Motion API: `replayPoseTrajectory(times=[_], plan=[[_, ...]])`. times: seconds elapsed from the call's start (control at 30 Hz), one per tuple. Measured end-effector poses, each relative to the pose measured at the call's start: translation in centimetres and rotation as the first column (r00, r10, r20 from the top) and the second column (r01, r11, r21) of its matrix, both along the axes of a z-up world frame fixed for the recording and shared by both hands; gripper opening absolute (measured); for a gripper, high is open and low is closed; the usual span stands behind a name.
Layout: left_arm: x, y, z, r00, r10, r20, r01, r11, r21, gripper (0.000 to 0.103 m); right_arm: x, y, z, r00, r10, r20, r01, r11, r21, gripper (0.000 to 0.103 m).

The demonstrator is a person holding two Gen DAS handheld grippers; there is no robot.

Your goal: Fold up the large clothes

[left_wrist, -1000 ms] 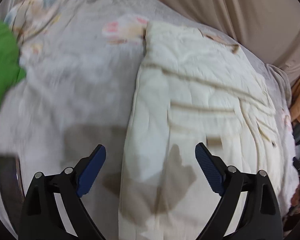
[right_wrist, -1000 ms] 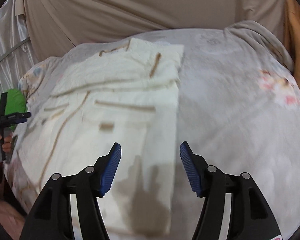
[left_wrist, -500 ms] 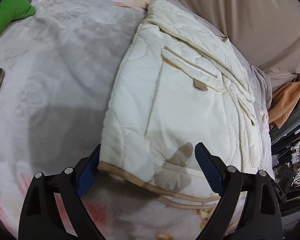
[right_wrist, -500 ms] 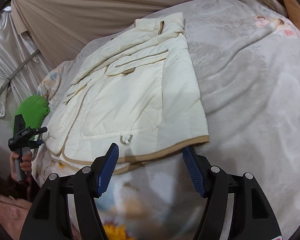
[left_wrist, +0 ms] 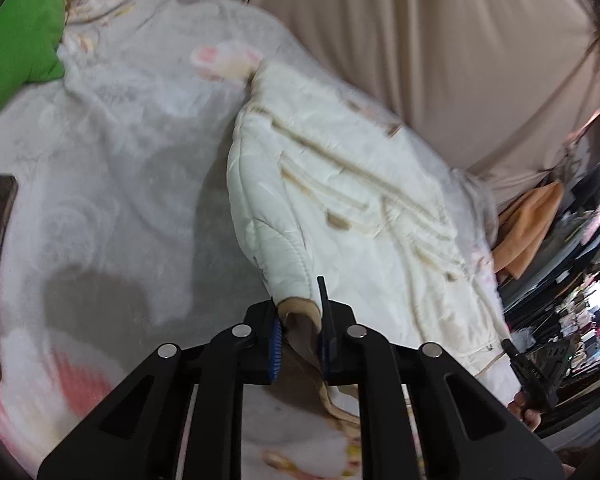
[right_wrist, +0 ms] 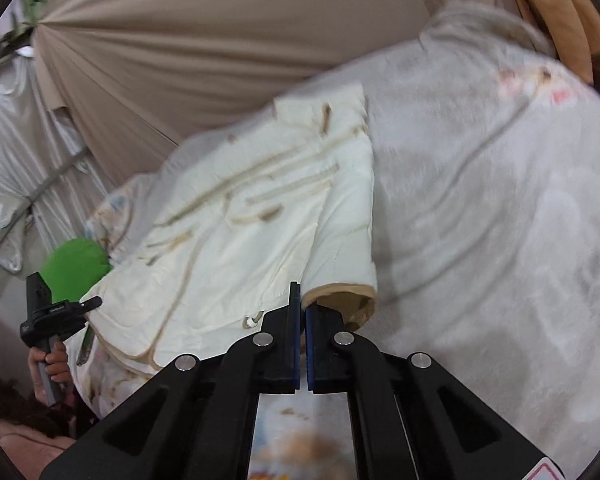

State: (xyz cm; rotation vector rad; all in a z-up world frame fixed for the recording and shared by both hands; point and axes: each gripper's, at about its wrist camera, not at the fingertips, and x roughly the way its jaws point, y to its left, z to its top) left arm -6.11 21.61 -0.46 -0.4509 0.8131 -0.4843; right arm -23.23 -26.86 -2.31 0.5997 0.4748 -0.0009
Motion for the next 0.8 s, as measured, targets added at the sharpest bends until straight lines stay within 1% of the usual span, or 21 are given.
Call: replayPoseTrajectory(times=[0.07,0.13,0.23,0.27,0.33,0.4,0.43,0.53,0.6,0.63,0.7,0.73,0.8], plan=[[-1.3,0.6,2.4,0.997,0.005,0.072,-0.003,1.0,-0.028,0.011,-1.7,0.3,2.3,0.997,0.013,0.076,-0.011,1.0,-0.025,0.002],[-2.6,1.1,5.1,0.988,0.014,0.156,-0.006,0.998,-0.055,0.011,-3.2,0.4,4.6,0.989,0.001,0.146,0.007,0.999,-0.052,0.002],[-2.8,1.1,8.7,0.969,0.026,0.248,-0.014,0.999,-0.05,0.011,-3.7,-0.2,7.5,0.975,-0.023,0.22,0.037,0.997,-0.061,0.002],[-2.4,0.8,9.5,0.964,0.025,0.265,-0.014,0.999,-0.042,0.011,-3.3,-0.7,8.5,0.971,-0.033,0.239,0.048,0.997,-0.056,0.002],[0.0,0.1,10.9,0.959,0.021,0.283,-0.011,0.999,-0.039,0.011,-1.5,-1.6,10.1,0.966,-0.052,0.254,0.07,0.996,-0.062,0.002],[3.2,-1.0,11.9,0.956,0.022,0.294,-0.015,1.0,-0.027,0.011,2.0,-2.8,11.4,0.966,-0.074,0.246,0.099,0.991,-0.092,0.002],[5.3,-1.8,12.2,0.957,0.022,0.29,-0.02,1.0,-0.01,0.011,3.6,-3.3,11.6,0.968,-0.079,0.237,0.103,0.991,-0.088,0.002],[11.6,-4.7,12.2,0.964,0.049,0.262,-0.066,0.996,0.054,0.01,10.8,-6.4,12.3,0.979,-0.098,0.179,0.111,0.992,-0.066,0.002],[15.9,-6.5,11.4,0.97,0.075,0.231,-0.103,0.988,0.112,0.01,15.0,-7.9,12.0,0.984,-0.114,0.137,0.123,0.99,-0.066,0.002],[18.0,-7.4,10.8,0.973,0.087,0.212,-0.118,0.983,0.14,0.01,17.8,-9.0,11.6,0.986,-0.13,0.102,0.137,0.988,-0.067,0.002],[22.3,-9.0,9.0,0.98,0.113,0.166,-0.148,0.966,0.211,0.01,22.1,-10.5,10.3,0.989,-0.144,0.04,0.145,0.988,-0.046,0.002],[24.2,-9.6,7.7,0.981,0.126,0.145,-0.159,0.956,0.247,0.01,24.7,-11.4,9.2,0.988,-0.153,-0.003,0.153,0.988,-0.037,0.002],[27.9,-10.9,4.9,0.986,0.144,0.087,-0.164,0.936,0.312,0.01,28.4,-12.3,6.9,0.984,-0.165,-0.069,0.163,0.986,-0.039,0.002]])
